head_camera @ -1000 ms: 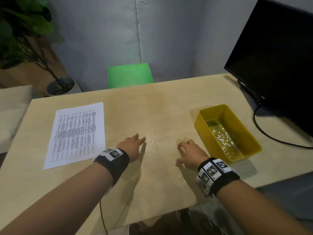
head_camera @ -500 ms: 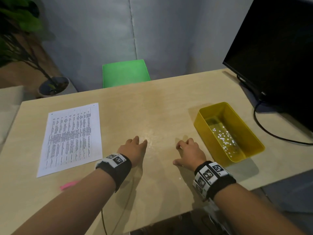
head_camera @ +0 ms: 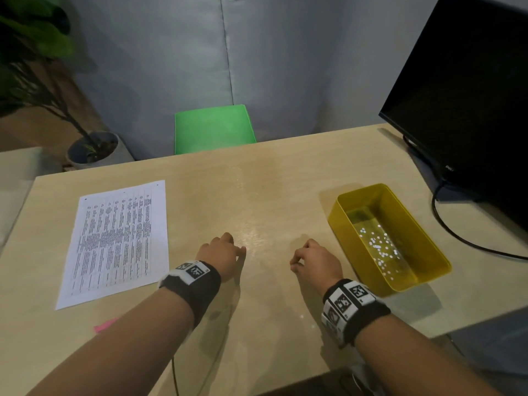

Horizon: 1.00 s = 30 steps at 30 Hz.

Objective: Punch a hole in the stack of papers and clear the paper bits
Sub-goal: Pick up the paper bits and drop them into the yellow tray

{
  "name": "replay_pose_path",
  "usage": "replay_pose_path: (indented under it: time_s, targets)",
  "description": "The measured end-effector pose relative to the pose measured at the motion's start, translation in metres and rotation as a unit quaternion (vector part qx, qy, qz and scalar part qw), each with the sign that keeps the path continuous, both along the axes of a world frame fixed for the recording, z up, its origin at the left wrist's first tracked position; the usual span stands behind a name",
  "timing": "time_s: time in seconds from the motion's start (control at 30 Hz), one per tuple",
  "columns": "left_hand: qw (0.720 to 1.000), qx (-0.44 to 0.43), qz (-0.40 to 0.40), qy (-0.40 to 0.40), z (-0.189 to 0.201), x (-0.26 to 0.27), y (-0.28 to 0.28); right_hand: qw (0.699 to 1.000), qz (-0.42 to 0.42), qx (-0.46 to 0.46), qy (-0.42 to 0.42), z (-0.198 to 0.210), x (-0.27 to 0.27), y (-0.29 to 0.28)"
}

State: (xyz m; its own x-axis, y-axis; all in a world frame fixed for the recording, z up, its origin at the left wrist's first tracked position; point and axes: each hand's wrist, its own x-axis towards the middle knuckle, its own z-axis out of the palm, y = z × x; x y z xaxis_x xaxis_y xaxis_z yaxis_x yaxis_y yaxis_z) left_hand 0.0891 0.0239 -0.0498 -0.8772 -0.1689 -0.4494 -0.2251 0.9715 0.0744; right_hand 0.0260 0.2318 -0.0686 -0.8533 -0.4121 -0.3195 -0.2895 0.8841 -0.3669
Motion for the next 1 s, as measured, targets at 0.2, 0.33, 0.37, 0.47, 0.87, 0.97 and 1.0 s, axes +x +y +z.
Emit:
replay_pose_path:
  time_s: [0.2, 0.33, 0.37, 0.47, 0.87, 0.97, 1.0]
  targets:
    - [0.997, 0.071, 0.036, 0.024, 0.011, -0.002, -0.007, 0.999, -0.021, -0.027, -0.041, -0.001, -0.008, -0.002]
    - [0.994, 0.082, 0.055, 0.045, 0.012, -0.002, -0.007, 0.997, -0.029, -0.037, -0.059, 0.0, -0.012, -0.001]
    - [0.994, 0.081, 0.056, 0.048, 0.01, -0.003, -0.007, 0.997, -0.028, -0.036, -0.063, -0.001, -0.013, -0.001]
    - [0.996, 0.073, 0.042, 0.038, 0.006, -0.006, -0.008, 0.997, -0.018, -0.033, -0.068, -0.002, -0.015, -0.001]
    - [0.996, -0.056, -0.069, -0.024, -0.003, -0.006, -0.003, 0.997, 0.002, -0.033, -0.065, -0.006, -0.018, -0.001]
    - [0.997, -0.044, -0.068, -0.022, -0.002, -0.006, -0.005, 0.996, -0.002, -0.049, -0.072, -0.005, -0.019, 0.002]
    - [0.998, -0.033, -0.06, -0.015, -0.001, -0.006, -0.004, 0.996, -0.003, -0.052, -0.074, -0.005, -0.019, 0.003]
